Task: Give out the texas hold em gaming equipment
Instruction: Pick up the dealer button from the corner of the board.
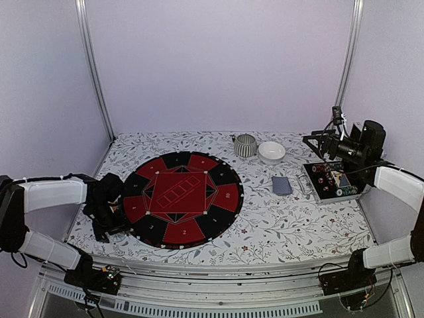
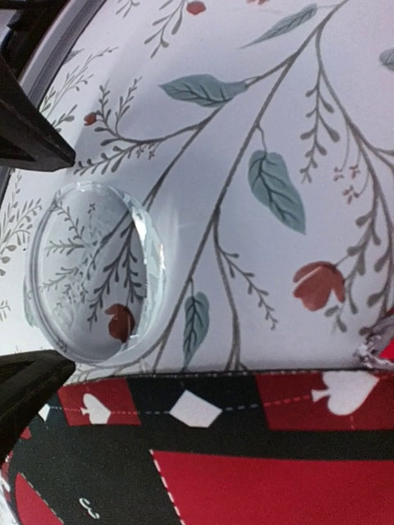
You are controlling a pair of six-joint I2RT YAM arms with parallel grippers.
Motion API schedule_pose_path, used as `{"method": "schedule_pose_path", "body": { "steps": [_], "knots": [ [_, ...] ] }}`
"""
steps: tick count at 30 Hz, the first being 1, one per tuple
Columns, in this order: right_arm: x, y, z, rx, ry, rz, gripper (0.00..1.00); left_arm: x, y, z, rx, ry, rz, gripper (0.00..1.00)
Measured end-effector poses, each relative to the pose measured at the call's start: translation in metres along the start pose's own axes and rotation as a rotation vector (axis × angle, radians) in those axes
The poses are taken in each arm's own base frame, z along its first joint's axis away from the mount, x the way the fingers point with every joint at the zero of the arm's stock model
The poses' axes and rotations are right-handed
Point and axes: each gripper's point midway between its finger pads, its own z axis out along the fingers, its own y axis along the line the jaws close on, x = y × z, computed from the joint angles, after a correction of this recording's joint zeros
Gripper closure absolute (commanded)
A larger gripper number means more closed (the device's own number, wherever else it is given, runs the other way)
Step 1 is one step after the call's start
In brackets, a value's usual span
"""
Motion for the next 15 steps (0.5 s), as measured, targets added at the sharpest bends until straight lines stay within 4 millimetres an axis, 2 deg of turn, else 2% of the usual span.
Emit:
{"method": "schedule_pose_path", "body": {
  "steps": [15],
  "knots": [
    [-0.0014, 0.0012, 0.0001, -0.006, 0.000, -0.002, 0.01, -0.0029, -0.0045, 0.0034, 0.030, -0.017, -0.024, 0.46]
  ]
}}
